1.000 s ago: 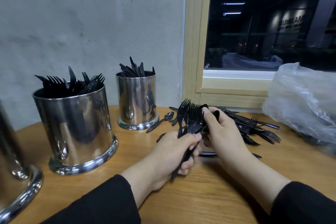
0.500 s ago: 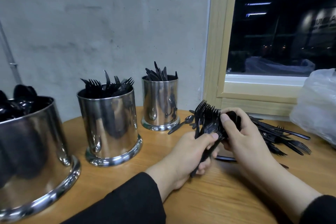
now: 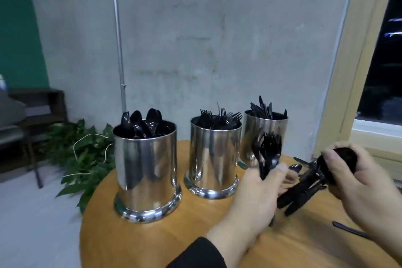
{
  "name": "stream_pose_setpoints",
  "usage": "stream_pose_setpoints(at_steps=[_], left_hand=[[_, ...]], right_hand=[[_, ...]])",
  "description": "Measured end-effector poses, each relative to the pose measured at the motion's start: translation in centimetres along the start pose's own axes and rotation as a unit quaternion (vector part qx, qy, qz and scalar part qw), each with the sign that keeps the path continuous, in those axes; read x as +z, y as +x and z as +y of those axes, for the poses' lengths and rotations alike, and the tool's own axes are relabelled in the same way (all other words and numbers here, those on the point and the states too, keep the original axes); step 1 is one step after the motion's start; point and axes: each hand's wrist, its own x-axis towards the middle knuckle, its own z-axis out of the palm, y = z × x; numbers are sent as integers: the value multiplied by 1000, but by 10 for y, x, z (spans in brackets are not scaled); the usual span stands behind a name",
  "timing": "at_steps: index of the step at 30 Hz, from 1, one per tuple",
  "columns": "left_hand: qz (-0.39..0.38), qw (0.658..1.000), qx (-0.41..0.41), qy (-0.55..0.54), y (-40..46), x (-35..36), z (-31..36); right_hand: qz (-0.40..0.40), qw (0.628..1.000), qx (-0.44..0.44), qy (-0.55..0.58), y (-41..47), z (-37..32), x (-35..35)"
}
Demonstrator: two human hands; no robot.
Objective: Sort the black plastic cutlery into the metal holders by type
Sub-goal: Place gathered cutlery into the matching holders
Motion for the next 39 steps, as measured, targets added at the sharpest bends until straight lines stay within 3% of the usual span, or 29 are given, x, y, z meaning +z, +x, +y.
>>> stream_pose_setpoints(at_steps=[2, 6, 14, 19, 22, 24, 27, 32, 35, 39], left_hand=[[65, 997, 51, 1, -3, -17, 10], [157, 977, 105, -97, -13, -49, 33], [203, 958, 160, -126, -40, -130, 69], [225, 955, 161, -108, -59, -171, 69], [246, 950, 155, -112, -67, -191, 68], [252, 948, 153, -120, -68, -200, 66], [243, 953, 133, -126, -70, -202, 64], [178, 972, 75, -131, -67, -194, 61], [122, 985, 29, -116, -63, -179, 60], [50, 994, -20, -97, -57, -154, 60]], right_hand=[[29, 999, -17, 0, 10, -17, 3], [60, 997, -55, -6, 30, -53, 15], [39, 980, -194, 25, 74, -136, 98], [-41, 970, -240, 10, 92, -170, 179], [-142, 965, -199, -98, 94, -169, 217], [-214, 942, -192, -175, 92, -163, 233], [-264, 919, -204, -212, 87, -151, 239], [-201, 962, -177, -48, 80, -156, 202], [-292, 945, -113, 89, 60, -167, 178], [-346, 928, -133, 33, 40, -164, 157]])
